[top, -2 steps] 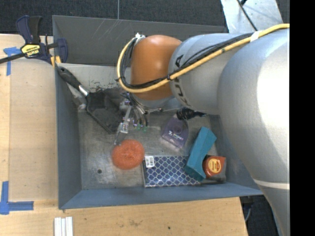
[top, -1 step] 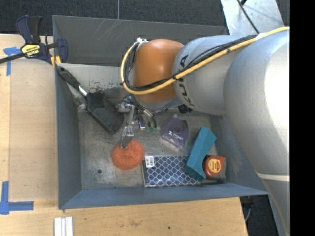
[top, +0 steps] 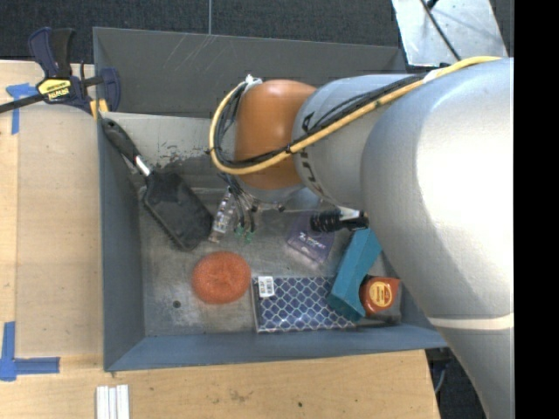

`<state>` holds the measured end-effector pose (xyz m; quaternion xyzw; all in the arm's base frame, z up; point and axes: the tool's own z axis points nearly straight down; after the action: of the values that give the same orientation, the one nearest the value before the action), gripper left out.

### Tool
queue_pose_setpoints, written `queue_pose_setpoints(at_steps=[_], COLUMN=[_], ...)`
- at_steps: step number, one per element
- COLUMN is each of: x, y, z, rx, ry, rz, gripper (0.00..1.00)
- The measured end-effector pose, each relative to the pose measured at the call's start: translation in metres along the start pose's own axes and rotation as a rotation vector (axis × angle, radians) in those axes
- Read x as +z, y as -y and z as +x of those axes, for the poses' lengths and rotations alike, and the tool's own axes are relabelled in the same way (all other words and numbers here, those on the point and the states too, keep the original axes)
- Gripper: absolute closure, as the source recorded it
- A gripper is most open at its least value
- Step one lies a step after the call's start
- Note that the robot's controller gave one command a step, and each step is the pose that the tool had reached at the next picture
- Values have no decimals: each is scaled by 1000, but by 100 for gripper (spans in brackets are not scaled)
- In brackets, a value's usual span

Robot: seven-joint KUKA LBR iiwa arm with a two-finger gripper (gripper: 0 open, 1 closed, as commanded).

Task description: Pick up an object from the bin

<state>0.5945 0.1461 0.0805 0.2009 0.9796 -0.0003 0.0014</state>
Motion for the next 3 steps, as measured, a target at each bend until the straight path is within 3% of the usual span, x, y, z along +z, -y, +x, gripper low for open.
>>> queue_pose_setpoints(at_steps=[1,3], x=[2,2], y=[0,0], z=[1,1], rx=[0,0], ry=[-3,-4], rz=[1,1], gripper=[0,0])
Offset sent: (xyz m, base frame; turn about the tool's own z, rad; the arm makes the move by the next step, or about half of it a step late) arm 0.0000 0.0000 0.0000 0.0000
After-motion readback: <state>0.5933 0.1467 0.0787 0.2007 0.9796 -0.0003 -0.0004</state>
